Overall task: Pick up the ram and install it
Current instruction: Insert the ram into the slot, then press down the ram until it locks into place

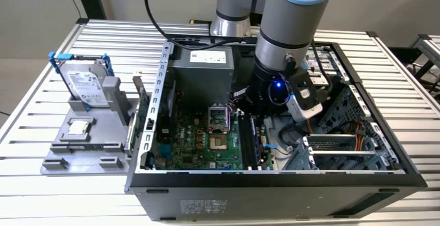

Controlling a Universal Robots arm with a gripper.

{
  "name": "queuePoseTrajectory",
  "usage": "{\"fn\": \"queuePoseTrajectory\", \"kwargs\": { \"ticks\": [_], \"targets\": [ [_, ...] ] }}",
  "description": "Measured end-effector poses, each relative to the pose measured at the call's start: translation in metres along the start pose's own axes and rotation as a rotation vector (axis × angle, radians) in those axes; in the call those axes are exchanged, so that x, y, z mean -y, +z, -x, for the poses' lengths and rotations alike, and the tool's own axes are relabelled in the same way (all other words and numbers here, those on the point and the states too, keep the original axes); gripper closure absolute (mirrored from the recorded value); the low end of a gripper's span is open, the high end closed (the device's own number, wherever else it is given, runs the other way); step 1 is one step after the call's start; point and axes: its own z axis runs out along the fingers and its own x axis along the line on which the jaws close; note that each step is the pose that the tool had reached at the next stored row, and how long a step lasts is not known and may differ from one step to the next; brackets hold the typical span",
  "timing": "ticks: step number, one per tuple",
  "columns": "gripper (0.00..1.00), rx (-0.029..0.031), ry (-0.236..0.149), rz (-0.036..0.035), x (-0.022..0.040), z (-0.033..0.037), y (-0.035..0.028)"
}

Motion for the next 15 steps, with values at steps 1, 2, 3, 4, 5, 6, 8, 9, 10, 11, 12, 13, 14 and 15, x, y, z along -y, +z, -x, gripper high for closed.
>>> {"fn": "queuePoseTrajectory", "kwargs": {
  "ticks": [1, 2, 3, 4, 5, 6, 8, 9, 10, 11, 12, 13, 14, 15],
  "targets": [
    [1.00, 0.0000, 0.000, 0.0000, 0.0000, 0.0000, 0.0000],
    [1.00, 0.0000, 0.000, -0.0001, 0.0000, 0.0000, 0.0000],
    [1.00, 0.0000, 0.000, -0.0002, 0.0000, 0.0000, 0.0000],
    [1.00, 0.0000, 0.000, -0.0003, 0.0000, -0.0001, 0.0000],
    [1.00, 0.0000, 0.000, -0.0003, 0.0000, -0.0001, 0.0000],
    [1.00, 0.0000, 0.000, -0.0003, 0.0000, -0.0001, 0.0000],
    [1.00, 0.0000, 0.000, -0.0005, 0.0000, -0.0001, 0.0000],
    [1.00, 0.0000, 0.000, -0.0005, 0.0000, 0.0000, 0.0000],
    [1.00, 0.0000, 0.000, -0.0005, 0.0000, 0.0000, 0.0000],
    [1.00, 0.0000, -0.002, -0.0006, 0.0000, 0.0000, 0.0000],
    [1.00, 0.0000, -0.005, -0.0005, 0.0000, 0.0000, 0.0000],
    [1.00, 0.0000, -0.009, -0.0003, 0.0000, 0.0000, 0.0000],
    [1.00, 0.0001, -0.015, -0.0001, 0.0000, 0.0000, 0.0000],
    [1.00, 0.0000, -0.024, 0.0001, -0.0001, 0.0000, 0.0001]
  ]
}}
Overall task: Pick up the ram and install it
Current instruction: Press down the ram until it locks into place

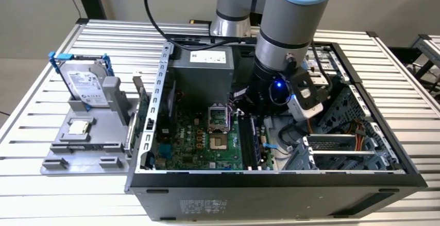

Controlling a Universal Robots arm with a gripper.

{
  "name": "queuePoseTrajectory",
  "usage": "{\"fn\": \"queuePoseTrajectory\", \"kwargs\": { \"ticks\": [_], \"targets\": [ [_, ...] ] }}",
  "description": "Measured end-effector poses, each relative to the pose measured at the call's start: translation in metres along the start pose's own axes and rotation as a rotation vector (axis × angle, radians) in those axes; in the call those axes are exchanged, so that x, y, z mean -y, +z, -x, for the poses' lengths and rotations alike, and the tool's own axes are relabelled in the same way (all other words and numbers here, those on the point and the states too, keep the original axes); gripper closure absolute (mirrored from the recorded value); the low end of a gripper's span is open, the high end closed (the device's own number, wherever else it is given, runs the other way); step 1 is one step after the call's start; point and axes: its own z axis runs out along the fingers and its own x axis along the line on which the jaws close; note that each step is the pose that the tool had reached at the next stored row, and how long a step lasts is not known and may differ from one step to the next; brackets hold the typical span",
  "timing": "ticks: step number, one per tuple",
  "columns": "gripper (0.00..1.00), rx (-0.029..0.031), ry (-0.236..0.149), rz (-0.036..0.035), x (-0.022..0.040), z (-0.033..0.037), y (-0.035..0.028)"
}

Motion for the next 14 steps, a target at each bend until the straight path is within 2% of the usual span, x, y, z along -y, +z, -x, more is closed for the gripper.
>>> {"fn": "queuePoseTrajectory", "kwargs": {
  "ticks": [4, 14],
  "targets": [
    [1.00, -0.0001, -0.044, 0.0009, 0.0000, 0.0000, -0.0001],
    [1.00, 0.0000, -0.194, 0.0046, 0.0001, 0.0000, -0.0001]
  ]
}}
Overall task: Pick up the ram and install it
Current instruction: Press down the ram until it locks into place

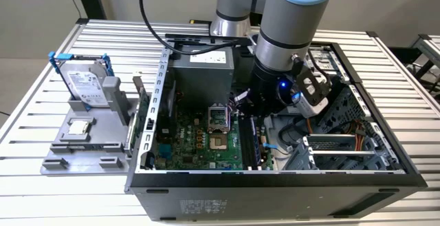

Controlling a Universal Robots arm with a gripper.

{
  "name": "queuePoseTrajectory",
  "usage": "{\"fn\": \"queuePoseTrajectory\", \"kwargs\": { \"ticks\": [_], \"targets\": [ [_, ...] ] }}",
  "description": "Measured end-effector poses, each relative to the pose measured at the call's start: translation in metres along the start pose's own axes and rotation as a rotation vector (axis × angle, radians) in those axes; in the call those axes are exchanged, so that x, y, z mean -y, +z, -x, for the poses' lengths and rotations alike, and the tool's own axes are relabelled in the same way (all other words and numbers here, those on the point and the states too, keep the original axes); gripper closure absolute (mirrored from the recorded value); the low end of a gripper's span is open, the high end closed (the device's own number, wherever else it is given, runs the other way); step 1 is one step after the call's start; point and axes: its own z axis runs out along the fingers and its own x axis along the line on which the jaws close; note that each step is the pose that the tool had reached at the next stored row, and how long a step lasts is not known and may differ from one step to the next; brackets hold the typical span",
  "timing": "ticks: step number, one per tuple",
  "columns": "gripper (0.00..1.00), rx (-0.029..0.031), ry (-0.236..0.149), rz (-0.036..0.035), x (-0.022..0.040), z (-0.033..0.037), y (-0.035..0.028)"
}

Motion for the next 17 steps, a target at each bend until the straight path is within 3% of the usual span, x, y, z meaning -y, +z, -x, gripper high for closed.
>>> {"fn": "queuePoseTrajectory", "kwargs": {
  "ticks": [17],
  "targets": [
    [1.00, 0.0000, -0.238, 0.0054, 0.0000, 0.0000, 0.0000]
  ]
}}
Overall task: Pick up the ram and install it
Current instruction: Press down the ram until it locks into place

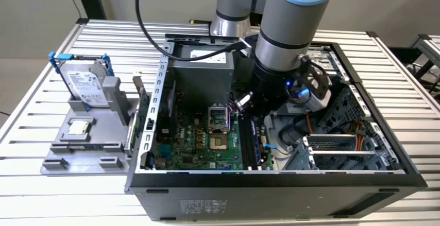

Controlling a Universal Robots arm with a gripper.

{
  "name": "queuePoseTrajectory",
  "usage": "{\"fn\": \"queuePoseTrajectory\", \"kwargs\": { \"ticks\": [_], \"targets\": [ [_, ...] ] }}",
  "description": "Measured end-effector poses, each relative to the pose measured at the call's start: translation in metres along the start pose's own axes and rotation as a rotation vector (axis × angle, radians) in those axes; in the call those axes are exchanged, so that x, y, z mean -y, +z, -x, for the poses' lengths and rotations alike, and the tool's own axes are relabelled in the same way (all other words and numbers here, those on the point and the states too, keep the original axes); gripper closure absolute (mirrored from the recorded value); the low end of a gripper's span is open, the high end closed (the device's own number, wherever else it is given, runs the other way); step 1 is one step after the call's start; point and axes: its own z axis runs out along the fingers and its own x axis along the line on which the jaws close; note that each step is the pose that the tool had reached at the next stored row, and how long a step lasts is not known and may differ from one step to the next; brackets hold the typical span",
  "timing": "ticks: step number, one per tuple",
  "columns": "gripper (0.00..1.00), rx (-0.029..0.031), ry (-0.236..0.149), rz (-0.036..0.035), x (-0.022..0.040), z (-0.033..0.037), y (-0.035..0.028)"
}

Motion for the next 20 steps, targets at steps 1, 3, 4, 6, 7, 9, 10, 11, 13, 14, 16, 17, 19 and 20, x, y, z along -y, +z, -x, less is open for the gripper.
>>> {"fn": "queuePoseTrajectory", "kwargs": {
  "ticks": [1, 3, 4, 6, 7, 9, 10, 11, 13, 14, 16, 17, 19, 20],
  "targets": [
    [1.00, 0.0000, -0.012, 0.0003, 0.0000, 0.0000, 0.0000],
    [1.00, 0.0000, -0.039, 0.0009, 0.0000, 0.0000, 0.0000],
    [1.00, 0.0001, -0.048, 0.0014, 0.0000, 0.0000, 0.0000],
    [1.00, 0.0009, -0.066, 0.0036, 0.0000, 0.0000, -0.0002],
    [1.00, 0.0016, -0.074, 0.0051, 0.0000, 0.0000, -0.0001],
    [1.00, 0.0027, -0.092, 0.0076, -0.0001, 0.0000, 0.0000],
    [1.00, 0.0028, -0.101, 0.0082, -0.0001, 0.0000, 0.0000],
    [1.00, 0.0029, -0.112, 0.0087, -0.0001, 0.0000, 0.0001],
    [1.00, 0.0029, -0.133, 0.0094, 0.0000, 0.0000, 0.0001],
    [1.00, 0.0029, -0.146, 0.0097, 0.0000, 0.0000, 0.0001],
    [1.00, 0.0028, -0.176, 0.0105, 0.0000, 0.0000, 0.0001],
    [1.00, 0.0028, -0.190, 0.0109, 0.0000, 0.0000, 0.0002],
    [1.00, 0.0028, -0.223, 0.0117, 0.0000, 0.0000, 0.0002],
    [1.00, 0.0028, -0.238, 0.0120, 0.0000, 0.0000, 0.0002]
  ]
}}
